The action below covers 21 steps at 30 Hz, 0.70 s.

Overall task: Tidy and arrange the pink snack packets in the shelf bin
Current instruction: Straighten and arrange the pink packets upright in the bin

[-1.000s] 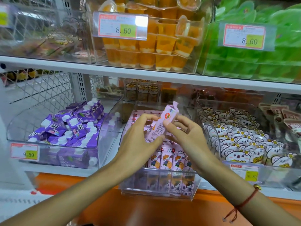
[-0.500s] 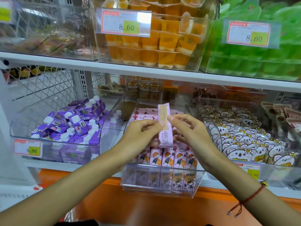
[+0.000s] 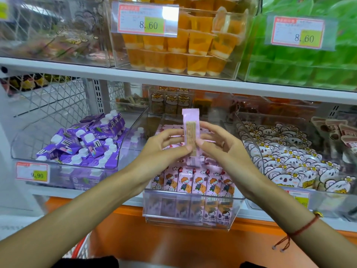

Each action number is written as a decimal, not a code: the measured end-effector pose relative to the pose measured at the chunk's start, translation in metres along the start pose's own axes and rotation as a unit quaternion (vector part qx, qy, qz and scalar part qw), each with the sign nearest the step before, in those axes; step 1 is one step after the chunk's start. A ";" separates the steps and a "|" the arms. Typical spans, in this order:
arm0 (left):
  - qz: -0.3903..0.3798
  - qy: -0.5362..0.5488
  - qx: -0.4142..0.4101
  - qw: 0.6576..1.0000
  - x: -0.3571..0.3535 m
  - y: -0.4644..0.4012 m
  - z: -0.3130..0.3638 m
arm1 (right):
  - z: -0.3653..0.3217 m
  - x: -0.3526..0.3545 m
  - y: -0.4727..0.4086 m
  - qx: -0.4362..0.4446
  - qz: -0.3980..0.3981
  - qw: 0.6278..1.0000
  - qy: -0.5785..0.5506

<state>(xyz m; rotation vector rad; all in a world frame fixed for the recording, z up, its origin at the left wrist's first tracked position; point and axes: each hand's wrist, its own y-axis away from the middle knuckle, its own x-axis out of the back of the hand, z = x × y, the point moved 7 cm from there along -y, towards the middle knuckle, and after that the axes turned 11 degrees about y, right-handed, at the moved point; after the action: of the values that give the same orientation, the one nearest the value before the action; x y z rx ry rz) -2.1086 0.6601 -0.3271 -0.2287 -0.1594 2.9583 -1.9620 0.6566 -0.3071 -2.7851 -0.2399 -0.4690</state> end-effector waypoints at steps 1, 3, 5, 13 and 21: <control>-0.002 -0.003 -0.026 1.000 0.001 0.000 0.003 | -0.003 0.000 0.000 0.024 -0.005 1.000 0.008; -0.016 -0.014 -0.076 0.997 0.001 0.001 0.011 | -0.007 0.000 0.002 0.052 -0.013 0.999 0.001; -0.028 -0.020 -0.107 0.994 0.000 0.003 0.016 | -0.008 0.001 0.002 0.067 -0.011 0.998 -0.009; -0.037 -0.038 -0.136 0.989 -0.002 0.004 0.018 | -0.008 0.002 0.003 0.082 0.005 0.997 0.008; 0.048 0.048 -0.130 0.989 0.002 0.006 0.021 | -0.016 -0.003 0.007 0.121 0.028 0.990 0.064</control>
<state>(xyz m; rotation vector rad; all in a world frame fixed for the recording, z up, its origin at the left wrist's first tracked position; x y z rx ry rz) -2.1148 0.6527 -0.3074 -0.4214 -0.5358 3.0073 -1.9684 0.6448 -0.2956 -2.5077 -0.1761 -0.5628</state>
